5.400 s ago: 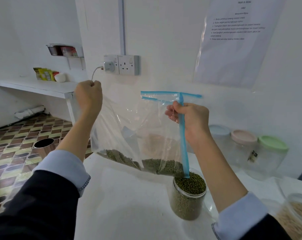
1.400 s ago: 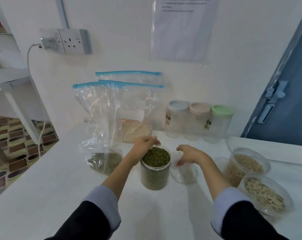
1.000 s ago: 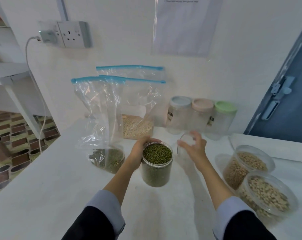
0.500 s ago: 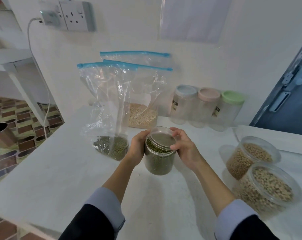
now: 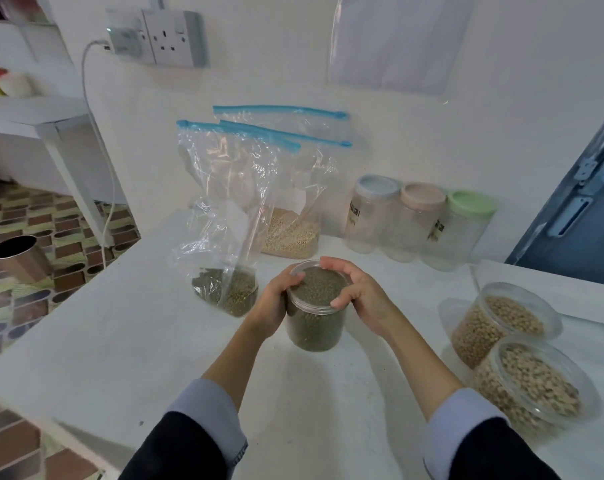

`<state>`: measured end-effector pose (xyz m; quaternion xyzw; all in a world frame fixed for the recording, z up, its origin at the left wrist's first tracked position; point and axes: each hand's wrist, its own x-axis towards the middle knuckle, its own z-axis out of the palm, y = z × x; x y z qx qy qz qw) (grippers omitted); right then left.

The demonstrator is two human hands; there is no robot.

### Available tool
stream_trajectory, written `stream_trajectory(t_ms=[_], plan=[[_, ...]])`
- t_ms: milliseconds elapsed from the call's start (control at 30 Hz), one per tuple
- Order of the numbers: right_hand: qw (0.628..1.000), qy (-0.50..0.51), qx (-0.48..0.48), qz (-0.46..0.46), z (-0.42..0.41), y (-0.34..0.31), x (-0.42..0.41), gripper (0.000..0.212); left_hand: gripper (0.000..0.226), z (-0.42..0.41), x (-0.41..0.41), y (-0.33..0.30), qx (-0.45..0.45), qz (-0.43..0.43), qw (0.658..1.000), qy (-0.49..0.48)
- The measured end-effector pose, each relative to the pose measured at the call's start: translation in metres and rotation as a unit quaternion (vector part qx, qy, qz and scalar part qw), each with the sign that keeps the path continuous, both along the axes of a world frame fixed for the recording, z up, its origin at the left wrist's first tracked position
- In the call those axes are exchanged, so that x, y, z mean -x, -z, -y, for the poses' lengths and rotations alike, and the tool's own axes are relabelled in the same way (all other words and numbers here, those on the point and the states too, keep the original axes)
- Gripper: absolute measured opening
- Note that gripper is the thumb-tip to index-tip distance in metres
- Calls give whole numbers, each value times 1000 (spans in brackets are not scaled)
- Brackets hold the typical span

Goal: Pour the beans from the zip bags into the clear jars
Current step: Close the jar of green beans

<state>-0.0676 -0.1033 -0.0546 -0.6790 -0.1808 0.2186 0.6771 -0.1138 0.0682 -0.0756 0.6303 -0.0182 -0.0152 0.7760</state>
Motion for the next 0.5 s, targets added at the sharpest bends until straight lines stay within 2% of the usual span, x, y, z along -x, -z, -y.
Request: stream_trajectory(t_ms=[67, 100, 167, 200, 300, 400, 500], plan=[[997, -24, 61, 35, 10, -4, -3, 74, 60, -7, 6, 9, -62, 22, 997, 36], [994, -23, 94, 56, 14, -5, -2, 74, 78, -10, 10, 14, -93, 16, 994, 49], [986, 5, 132, 99, 15, -5, 4, 76, 112, -7, 16, 18, -128, 17, 990, 62], [981, 26, 143, 130, 13, -5, 9, 77, 117, -3, 18, 19, -140, 29, 989, 46], [940, 55, 235, 242, 8, -6, 21, 88, 111, 11, 20, 20, -150, 59, 987, -17], [922, 74, 293, 240, 11, -23, 23, 87, 111, 13, 21, 19, -138, 47, 989, -25], [869, 6, 397, 296, 10, -39, 16, 95, 109, 14, 21, 12, -143, 38, 989, -12]])
